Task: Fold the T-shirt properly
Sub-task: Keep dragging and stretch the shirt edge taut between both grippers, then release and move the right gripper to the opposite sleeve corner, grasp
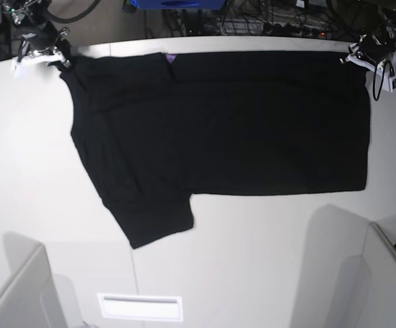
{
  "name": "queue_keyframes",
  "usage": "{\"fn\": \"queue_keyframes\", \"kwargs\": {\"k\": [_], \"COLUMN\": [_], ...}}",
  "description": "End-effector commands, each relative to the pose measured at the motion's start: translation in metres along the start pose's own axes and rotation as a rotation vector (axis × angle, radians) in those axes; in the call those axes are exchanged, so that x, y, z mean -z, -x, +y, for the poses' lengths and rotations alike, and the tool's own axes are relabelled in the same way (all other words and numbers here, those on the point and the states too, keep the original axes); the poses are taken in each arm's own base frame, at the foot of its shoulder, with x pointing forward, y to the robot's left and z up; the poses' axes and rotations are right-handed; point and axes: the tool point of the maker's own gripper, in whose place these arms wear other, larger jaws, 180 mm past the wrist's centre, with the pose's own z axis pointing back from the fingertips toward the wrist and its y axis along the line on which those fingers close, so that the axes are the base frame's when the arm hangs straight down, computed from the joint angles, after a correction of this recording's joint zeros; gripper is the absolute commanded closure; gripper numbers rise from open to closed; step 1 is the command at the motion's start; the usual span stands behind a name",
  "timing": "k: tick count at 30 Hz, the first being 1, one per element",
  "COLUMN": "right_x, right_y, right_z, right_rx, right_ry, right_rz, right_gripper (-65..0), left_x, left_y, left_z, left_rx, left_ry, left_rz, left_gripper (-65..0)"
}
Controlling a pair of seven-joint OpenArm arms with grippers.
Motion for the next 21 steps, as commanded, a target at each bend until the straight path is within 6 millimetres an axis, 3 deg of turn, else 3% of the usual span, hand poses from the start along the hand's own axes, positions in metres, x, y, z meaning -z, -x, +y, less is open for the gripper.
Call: {"fn": "queue_keyframes", "kwargs": {"k": [1, 7, 21], "right_x": [-0.006, -0.009, -0.009], "right_y": [-0.005, 0.009, 0.009], "right_z": [0.000, -0.006, -0.007], "right_rx": [-0.017, -0.003, 0.002], "right_ry": [-0.002, 0.012, 0.014], "right_rz": [-0.018, 0.009, 0.006], "right_gripper": [0.0, 0.0, 0.0], "left_x": [-0.005, -0.007, -0.013], "left_y": [-0.006, 0.000, 0.005], "left_z": [0.004, 0.008, 0.018], "left_rx": [0.017, 0.013, 0.002], "left_ry": [-0.010, -0.017, -0.042], "left_rz": [-0.017, -0.002, 0.005], "left_gripper": [0.0, 0.0, 0.0]}}
